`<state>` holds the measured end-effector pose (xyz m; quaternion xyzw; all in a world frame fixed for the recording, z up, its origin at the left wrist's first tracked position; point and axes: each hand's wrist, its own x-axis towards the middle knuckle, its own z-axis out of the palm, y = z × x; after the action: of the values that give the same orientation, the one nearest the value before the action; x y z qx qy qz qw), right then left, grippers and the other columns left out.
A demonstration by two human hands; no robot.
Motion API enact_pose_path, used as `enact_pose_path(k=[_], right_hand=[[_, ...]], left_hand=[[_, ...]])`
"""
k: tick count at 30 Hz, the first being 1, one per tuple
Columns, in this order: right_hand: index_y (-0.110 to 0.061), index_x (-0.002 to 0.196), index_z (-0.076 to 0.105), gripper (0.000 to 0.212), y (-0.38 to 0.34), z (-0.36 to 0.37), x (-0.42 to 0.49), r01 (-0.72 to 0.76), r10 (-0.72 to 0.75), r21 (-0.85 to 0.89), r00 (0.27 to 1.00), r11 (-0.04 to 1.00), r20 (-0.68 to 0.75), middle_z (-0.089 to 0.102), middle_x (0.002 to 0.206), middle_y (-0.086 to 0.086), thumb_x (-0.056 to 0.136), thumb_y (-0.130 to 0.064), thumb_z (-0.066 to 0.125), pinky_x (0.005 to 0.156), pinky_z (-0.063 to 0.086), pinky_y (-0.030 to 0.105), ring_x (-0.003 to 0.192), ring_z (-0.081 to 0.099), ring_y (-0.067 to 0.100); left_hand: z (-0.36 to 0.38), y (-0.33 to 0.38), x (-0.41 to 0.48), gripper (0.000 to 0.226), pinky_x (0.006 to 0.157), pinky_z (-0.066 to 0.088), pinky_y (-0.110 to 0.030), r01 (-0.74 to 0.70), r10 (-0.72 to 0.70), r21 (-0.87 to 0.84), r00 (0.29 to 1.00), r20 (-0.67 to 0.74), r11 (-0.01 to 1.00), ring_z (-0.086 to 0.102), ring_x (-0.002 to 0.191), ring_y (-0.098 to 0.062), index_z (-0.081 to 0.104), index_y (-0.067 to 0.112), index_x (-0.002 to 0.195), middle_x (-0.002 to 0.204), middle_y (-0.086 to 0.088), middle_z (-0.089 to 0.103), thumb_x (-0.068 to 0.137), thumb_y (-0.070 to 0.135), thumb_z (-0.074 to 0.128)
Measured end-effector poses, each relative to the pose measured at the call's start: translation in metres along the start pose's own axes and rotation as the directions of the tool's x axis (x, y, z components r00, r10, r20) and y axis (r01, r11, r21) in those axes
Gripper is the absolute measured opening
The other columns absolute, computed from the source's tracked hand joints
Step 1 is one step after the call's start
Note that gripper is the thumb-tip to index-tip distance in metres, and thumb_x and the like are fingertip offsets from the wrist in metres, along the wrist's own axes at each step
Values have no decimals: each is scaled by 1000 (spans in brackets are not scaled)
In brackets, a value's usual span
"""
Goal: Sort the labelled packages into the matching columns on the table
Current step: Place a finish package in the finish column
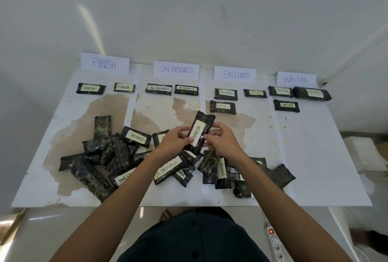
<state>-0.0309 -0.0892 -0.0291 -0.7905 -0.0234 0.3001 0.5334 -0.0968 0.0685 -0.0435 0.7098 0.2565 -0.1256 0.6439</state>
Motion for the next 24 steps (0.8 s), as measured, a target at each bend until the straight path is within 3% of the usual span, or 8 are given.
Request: enact_pose_path(k=[4,7,9,11,13,15,20,24], right_hand=[[-13,125,48,46,1,-5,5,3,-5,-58,1000,998,-21,66,97,7,84,-13,68,69,56,35,76,70,17],[-21,136,38,70,-5,-14,9,185,-203,-319,979,929,-24,51,116,-4,77,-22,75,83,52,29,99,59,12],[-24,143,30,84,-12,-22,15,365,-362,-560,924,744,121,38,132,-2,73,-25,77,99,43,30,116,44,11],[-25,145,28,88,-19,-25,24,515,-431,-731,840,447,329,33,142,1,72,-26,77,109,35,36,126,36,18],[-24,144,30,82,-23,-22,36,604,-420,-763,768,229,483,33,145,2,75,-25,73,111,28,37,131,31,21],[-22,142,36,71,-25,-16,49,656,-409,-746,716,117,565,40,142,0,79,-24,70,107,29,35,129,34,20],[-18,137,44,64,-34,10,75,710,-419,-699,663,89,620,51,131,1,80,-26,70,95,39,33,114,50,22],[-18,137,43,65,-47,47,96,686,-412,-693,710,222,571,52,128,1,79,-31,69,90,46,35,110,54,22]], left_hand=[[0,-1,1,35,88,53,-39,5,-5,16,999,39,1000,62,94,-21,55,18,125,103,-9,61,93,6,52],[-6,7,6,37,78,54,-30,-60,58,115,998,25,992,60,81,-15,57,22,125,100,-4,61,94,4,47],[-11,11,11,37,71,52,-24,-98,94,196,995,30,976,58,78,-10,58,26,123,102,-3,64,95,4,45],[-16,15,15,35,71,51,-23,-98,95,234,995,24,967,59,80,-10,60,22,122,107,-4,65,96,5,44],[-21,18,18,34,72,49,-23,-88,89,257,996,9,962,57,77,-9,59,19,123,109,-5,64,96,5,44],[-26,20,22,35,77,45,-24,-94,99,289,995,-2,953,56,78,-9,58,19,125,111,-2,63,96,5,44],[-53,9,29,38,85,52,-31,-47,80,251,989,-122,967,61,96,-18,52,24,131,113,-1,61,95,15,51],[-94,-1,36,45,92,46,-34,-34,130,286,938,-322,958,54,106,-16,45,20,137,122,-1,58,93,24,53]])
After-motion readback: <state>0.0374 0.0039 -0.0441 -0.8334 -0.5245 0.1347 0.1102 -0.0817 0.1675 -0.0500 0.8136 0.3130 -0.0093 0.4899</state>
